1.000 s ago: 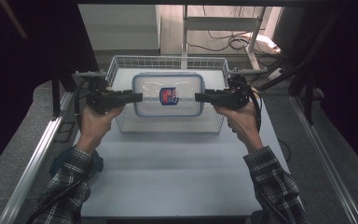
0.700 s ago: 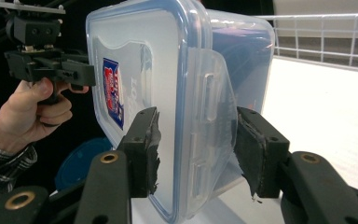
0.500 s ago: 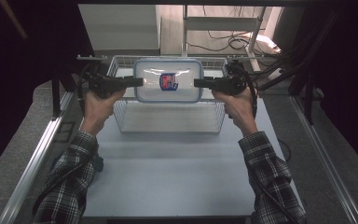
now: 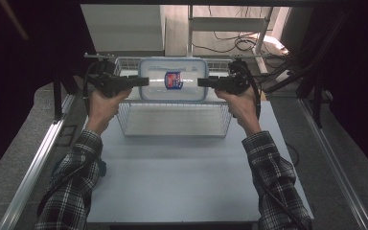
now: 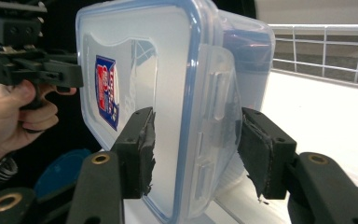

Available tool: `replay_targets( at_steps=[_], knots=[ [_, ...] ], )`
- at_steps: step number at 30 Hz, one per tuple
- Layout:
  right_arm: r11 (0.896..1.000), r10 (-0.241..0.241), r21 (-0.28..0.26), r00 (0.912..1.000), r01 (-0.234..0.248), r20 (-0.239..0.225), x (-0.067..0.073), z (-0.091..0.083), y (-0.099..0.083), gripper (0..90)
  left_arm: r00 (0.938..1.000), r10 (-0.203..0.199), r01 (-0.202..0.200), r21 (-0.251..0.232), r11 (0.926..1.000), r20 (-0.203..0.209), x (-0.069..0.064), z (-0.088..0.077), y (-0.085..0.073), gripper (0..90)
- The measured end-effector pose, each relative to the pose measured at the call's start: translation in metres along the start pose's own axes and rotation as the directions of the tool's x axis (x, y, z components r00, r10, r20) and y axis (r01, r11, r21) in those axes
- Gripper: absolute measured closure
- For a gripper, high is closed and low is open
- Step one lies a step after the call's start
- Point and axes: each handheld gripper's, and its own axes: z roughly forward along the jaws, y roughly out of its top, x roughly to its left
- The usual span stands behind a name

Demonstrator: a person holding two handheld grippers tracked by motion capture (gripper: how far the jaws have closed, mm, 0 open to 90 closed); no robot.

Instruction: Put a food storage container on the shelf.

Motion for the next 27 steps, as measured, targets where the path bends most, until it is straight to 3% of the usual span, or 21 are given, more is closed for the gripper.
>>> replay_targets(
  at_steps=[2, 11, 19, 23, 27],
  knots=[
    [1.0, -0.007, 0.005, 1.0, 0.007, 0.005, 0.001, 0.0, 0.0, 45.9, 0.9996, 0.025, -0.025, 0.015, 0.9996, -0.016, -0.002, 0.0, 0.0, 45.9],
    [0.999, -0.028, 0.02, 0.9992, 0.028, 0.027, 0.003, 0.002, 0.0, 43.3, 0.9965, 0.072, -0.068, 0.073, 0.995, -0.043, -0.002, 0.007, -0.004, 40.3],
    [0.998, -0.046, 0.033, 0.9973, 0.044, 0.057, 0.004, 0.004, 0.001, 39.3, 0.9968, 0.071, -0.067, 0.09, 0.9937, -0.037, 0.001, 0.012, -0.007, 39.8],
    [0.998, -0.055, 0.037, 0.9954, 0.052, 0.078, 0.005, 0.005, 0.001, 36.4, 0.9989, 0.038, -0.036, 0.071, 0.9968, -0.028, 0.003, 0.013, -0.008, 38.9],
    [0.997, -0.062, 0.043, 0.9937, 0.058, 0.094, 0.006, 0.006, 0.001, 33.2, 0.9977, 0.039, -0.035, 0.069, 0.997, -0.056, 0.001, 0.014, -0.006, 35.9]
  ],
)
